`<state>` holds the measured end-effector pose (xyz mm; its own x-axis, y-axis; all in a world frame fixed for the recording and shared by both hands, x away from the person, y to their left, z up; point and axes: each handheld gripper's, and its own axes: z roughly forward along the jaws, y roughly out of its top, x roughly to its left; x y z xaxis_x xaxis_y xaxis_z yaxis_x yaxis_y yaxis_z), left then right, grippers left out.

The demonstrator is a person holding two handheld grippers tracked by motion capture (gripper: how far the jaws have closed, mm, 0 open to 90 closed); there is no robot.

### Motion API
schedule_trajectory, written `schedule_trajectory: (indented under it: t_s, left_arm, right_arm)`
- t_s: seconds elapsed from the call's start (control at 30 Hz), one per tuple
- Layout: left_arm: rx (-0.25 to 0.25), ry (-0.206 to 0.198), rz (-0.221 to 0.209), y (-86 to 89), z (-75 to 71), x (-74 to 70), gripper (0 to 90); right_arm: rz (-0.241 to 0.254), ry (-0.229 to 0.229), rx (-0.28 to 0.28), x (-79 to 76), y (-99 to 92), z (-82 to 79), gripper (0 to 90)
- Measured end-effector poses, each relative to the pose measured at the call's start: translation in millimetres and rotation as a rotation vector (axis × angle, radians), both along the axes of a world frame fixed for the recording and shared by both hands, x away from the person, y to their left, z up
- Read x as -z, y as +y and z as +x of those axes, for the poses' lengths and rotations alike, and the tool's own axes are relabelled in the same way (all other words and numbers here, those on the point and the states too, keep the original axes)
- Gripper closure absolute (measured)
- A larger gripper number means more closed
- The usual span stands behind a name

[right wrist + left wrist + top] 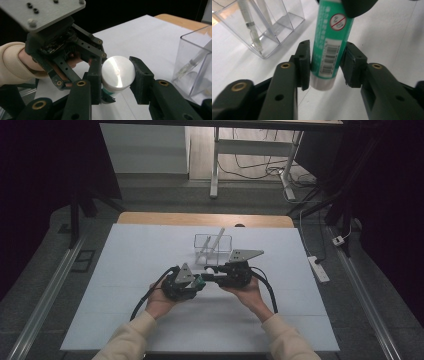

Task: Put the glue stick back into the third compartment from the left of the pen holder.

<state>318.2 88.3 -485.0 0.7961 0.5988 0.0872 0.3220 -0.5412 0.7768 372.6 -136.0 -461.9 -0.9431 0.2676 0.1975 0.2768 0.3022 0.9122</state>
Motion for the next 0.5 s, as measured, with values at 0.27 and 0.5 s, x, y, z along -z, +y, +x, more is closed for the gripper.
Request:
schedule_trajectory:
  t_s: [0.27,0.5]
  left_arm:
    - [-0.031,0.016,-0.018,8.6,-4.2,-4.2,41.7]
    - [-0.061,0.032,-0.021,31.0,-14.2,-4.5,38.7]
  right_arm:
    - [-0.007,-0.051,0.056,-6.3,-11.1,2.8,64.0]
    - [-0.002,-0.076,0.08,-13.0,-18.3,3.5,64.0]
